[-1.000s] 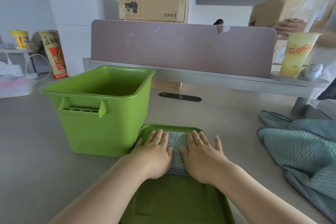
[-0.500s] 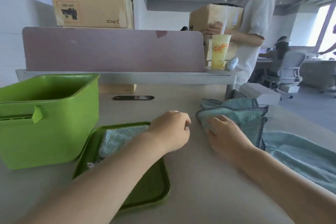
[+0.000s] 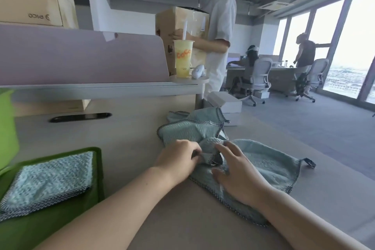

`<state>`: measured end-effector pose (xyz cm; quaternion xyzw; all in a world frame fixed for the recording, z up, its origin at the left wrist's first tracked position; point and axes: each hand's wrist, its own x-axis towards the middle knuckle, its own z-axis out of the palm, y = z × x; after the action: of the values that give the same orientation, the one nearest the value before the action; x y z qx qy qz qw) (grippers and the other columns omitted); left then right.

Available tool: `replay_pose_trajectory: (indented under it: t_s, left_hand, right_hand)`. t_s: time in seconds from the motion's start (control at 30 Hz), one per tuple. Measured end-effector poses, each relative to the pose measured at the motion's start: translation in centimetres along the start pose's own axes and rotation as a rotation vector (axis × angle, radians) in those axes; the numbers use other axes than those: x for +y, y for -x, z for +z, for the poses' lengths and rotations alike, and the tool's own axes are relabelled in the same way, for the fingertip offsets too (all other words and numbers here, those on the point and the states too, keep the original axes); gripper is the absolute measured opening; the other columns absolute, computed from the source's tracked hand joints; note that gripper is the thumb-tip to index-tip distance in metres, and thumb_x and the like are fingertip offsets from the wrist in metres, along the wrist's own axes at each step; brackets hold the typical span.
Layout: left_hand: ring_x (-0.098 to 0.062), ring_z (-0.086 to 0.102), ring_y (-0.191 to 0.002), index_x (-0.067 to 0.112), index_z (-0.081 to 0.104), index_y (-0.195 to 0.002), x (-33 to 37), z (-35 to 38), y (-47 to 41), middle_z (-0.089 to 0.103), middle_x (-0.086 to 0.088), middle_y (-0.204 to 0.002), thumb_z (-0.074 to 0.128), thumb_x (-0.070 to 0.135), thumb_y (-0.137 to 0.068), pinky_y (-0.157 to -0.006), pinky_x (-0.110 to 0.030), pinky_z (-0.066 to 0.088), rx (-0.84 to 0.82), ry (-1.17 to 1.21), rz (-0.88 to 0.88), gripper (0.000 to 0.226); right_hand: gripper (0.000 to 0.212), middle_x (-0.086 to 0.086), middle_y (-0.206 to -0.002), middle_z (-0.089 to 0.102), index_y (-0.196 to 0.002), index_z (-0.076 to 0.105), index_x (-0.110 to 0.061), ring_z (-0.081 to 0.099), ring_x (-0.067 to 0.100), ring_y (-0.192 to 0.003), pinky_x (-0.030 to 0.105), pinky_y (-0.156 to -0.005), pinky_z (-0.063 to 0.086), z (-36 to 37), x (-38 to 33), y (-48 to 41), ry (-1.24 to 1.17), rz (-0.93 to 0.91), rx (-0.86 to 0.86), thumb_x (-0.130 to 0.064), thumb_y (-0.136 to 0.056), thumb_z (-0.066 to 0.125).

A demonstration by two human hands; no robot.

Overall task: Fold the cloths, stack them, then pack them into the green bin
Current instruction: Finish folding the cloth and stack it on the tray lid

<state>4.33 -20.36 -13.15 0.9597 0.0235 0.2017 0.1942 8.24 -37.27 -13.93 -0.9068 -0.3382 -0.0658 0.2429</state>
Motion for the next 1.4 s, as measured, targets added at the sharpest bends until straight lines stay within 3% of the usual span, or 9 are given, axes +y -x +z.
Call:
replay_pose_trajectory:
  t_s: [0.37, 0.47, 0.63, 0.73, 0.87, 1.03, 1.17, 1.3, 1.4]
  left_hand:
    - [-0.016, 0.054, -0.077, 0.023, 0.053, -0.092, -1.6, -5.3, -3.2, 0.061, 0.005, -0.085, 0.046, 0.021, -0.098, -0.054, -0.025, 0.031, 0.319, 0.293, -0.141, 0.01]
    - [-0.012, 0.056, -0.077, 0.021, 0.058, -0.091, -2.5, -8.0, -4.2, 0.063, 0.008, -0.084, 0.048, 0.027, -0.097, -0.054, -0.013, 0.034, 0.371, 0.384, -0.167, 0.013]
    - [-0.012, 0.061, -0.086, 0.031, 0.06, -0.081, -4.1, -12.2, -4.5, 0.067, 0.012, -0.089, 0.054, 0.03, -0.094, -0.061, -0.024, 0.037, 0.545, 0.417, -0.18, 0.014]
    - [-0.004, 0.063, -0.082, 0.03, 0.066, -0.086, -4.6, -14.2, -3.8, 0.068, 0.016, -0.084, 0.059, 0.029, -0.091, -0.061, -0.008, 0.038, 0.63, 0.363, -0.167, 0.009]
    - [0.013, 0.057, -0.08, 0.025, 0.073, -0.096, -5.5, -16.5, -2.7, 0.064, 0.026, -0.081, 0.06, 0.029, -0.09, -0.064, 0.0, 0.038, 0.681, 0.271, -0.153, 0.015]
    - [0.016, 0.058, -0.078, 0.033, 0.069, -0.086, -6.3, -18.8, -1.7, 0.065, 0.027, -0.079, 0.056, 0.025, -0.093, -0.064, -0.001, 0.039, 0.705, 0.269, -0.177, 0.016]
    - [-0.011, 0.065, -0.08, 0.03, 0.071, -0.08, -6.4, -19.8, -1.7, 0.072, 0.013, -0.077, 0.045, 0.026, -0.098, -0.073, -0.033, 0.05, 0.625, 0.664, -0.318, 0.032]
    - [-0.017, 0.071, -0.063, 0.01, 0.075, -0.066, -5.8, -20.0, -1.1, 0.074, -0.008, -0.073, 0.04, 0.011, -0.095, -0.056, -0.024, 0.056, 0.326, 1.279, -0.396, 0.046]
    - [-0.027, 0.07, -0.083, -0.003, 0.069, -0.102, -7.9, -18.8, -0.6, 0.071, -0.022, -0.097, 0.039, 0.023, -0.097, -0.063, -0.025, 0.054, 0.381, 1.516, -0.542, 0.04]
  right_hand:
    - [0.045, -0.007, -0.128, 0.053, -0.127, 0.06, -0.024, 0.051, 0.011, -0.118, 0.015, -0.089, 0.033, -2.8, -4.0, -6.1, -0.223, -0.068, 0.251, -0.028, -0.084, 0.068]
    - [0.053, -0.011, -0.127, 0.053, -0.132, 0.054, -0.027, 0.048, 0.005, -0.116, 0.018, -0.089, 0.033, -4.0, -6.1, -7.9, -0.341, -0.079, 0.237, -0.033, -0.081, 0.071]
    - [0.077, -0.007, -0.126, 0.057, -0.144, 0.035, -0.032, 0.056, 0.019, -0.118, 0.034, -0.091, 0.048, -6.1, -10.4, -10.4, -0.477, -0.009, 0.053, -0.036, -0.078, 0.075]
    - [0.029, -0.003, -0.091, 0.074, -0.109, 0.062, -0.025, 0.071, 0.028, -0.092, 0.037, -0.079, 0.058, -7.9, -12.6, -11.6, -0.587, -0.013, -0.027, -0.032, -0.083, 0.071]
    - [0.008, -0.003, -0.07, 0.076, -0.09, 0.069, -0.013, 0.067, -0.001, -0.056, 0.011, -0.047, 0.047, -9.1, -14.7, -12.6, -0.794, -0.027, -0.024, -0.02, -0.086, 0.068]
    - [0.009, -0.004, -0.065, 0.071, -0.082, 0.068, -0.019, 0.061, 0.001, -0.056, 0.017, -0.047, 0.041, -8.8, -16.9, -13.7, -0.7, -0.1, 0.162, -0.028, -0.082, 0.071]
    - [0.024, 0.005, -0.083, 0.07, -0.097, 0.062, -0.021, 0.064, 0.016, -0.071, 0.033, -0.064, 0.05, -7.4, -18.4, -14.0, -0.62, -0.197, 0.266, -0.015, -0.075, 0.072]
    - [0.023, 0.005, -0.087, 0.075, -0.099, 0.069, -0.013, 0.071, 0.02, -0.078, 0.034, -0.069, 0.057, -6.6, -18.5, -13.5, -1.07, -0.132, -0.01, 0.001, -0.081, 0.064]
    - [0.014, 0.01, -0.081, 0.075, -0.088, 0.072, -0.004, 0.067, 0.021, -0.066, 0.029, -0.062, 0.057, -6.2, -18.1, -13.8, -1.211, -0.004, -0.488, -0.012, -0.077, 0.067]
